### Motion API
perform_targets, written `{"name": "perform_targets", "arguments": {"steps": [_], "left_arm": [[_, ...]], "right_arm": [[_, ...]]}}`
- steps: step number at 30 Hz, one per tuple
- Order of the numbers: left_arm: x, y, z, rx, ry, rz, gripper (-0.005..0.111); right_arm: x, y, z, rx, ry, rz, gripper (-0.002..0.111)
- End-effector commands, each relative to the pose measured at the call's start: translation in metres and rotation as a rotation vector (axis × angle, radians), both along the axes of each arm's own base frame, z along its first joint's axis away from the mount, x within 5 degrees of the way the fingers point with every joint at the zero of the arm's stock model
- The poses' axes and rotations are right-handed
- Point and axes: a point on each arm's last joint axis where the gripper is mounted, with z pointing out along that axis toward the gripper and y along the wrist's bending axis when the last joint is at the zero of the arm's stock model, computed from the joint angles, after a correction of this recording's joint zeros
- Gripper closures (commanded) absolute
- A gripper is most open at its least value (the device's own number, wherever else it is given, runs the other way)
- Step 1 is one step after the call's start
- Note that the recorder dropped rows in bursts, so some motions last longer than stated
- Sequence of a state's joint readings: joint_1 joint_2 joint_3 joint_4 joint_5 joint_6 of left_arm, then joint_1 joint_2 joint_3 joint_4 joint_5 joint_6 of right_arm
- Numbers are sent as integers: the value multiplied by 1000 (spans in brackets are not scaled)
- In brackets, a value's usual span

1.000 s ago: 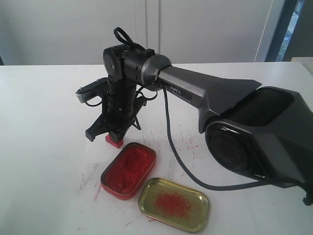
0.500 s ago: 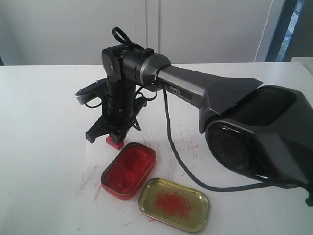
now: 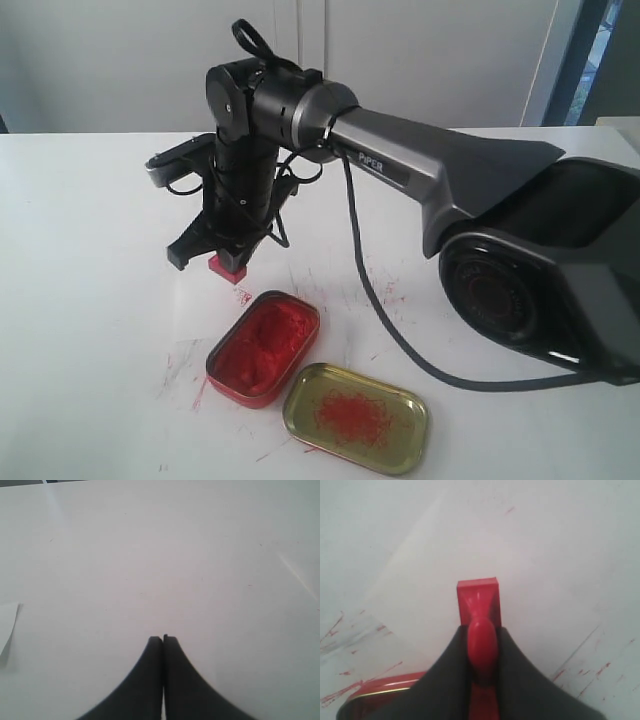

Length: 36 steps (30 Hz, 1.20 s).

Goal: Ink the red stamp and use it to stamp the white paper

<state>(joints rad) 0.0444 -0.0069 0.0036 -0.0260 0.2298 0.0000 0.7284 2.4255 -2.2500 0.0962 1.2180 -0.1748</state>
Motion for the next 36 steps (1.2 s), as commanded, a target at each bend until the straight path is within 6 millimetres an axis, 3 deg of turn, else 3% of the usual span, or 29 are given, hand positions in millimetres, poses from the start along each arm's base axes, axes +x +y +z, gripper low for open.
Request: {"name": "perform_targets", "arguments": {"steps": [1, 14, 36], "left_arm": [[0, 0, 1, 1, 5, 2, 107], [0, 0, 1, 1, 5, 2, 107], [0, 0, 1, 1, 5, 2, 107]], "right_arm": [[-3, -1, 19, 21, -24, 0, 108], [-7, -4, 40, 53, -52, 0, 108], [-10, -4, 51, 96, -35, -43, 108]]}}
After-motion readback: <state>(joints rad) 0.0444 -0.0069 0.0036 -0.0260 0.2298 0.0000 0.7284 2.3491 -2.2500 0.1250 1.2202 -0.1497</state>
